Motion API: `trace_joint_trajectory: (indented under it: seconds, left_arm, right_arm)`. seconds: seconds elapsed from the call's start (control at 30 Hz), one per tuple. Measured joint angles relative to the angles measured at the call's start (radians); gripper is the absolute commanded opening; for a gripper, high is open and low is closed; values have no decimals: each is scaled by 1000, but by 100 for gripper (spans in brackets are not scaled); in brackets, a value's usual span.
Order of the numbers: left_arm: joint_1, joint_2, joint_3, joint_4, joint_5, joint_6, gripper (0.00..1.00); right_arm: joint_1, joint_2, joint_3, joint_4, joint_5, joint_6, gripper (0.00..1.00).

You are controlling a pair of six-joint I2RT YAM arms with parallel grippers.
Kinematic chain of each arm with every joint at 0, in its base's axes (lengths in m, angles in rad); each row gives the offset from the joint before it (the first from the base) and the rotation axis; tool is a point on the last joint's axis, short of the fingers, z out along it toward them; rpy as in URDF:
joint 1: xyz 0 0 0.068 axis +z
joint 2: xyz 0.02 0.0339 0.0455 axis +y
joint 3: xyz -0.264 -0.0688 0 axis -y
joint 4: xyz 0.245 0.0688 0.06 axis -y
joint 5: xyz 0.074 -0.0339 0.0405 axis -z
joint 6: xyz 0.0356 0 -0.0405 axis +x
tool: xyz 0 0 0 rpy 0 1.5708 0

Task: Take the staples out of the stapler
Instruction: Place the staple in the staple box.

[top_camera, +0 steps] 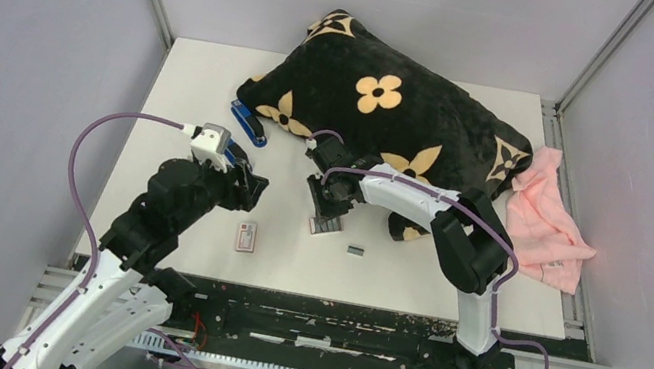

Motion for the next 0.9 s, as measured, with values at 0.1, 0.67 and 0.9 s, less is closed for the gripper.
trace_joint_trajectory:
  seconds: [0.1, 0.67, 0.9]
  left_arm:
    - [3, 0, 0, 0, 1, 0, 72]
    - [4, 0, 0, 0, 2, 0, 72]
    - [4, 0, 0, 0, 3, 0, 72]
  right_arm:
    - [0, 0, 0, 0, -3, 0, 29]
    - [4, 7, 14, -10, 13, -15, 29]
    - [4, 34, 20, -12, 19, -27, 28]
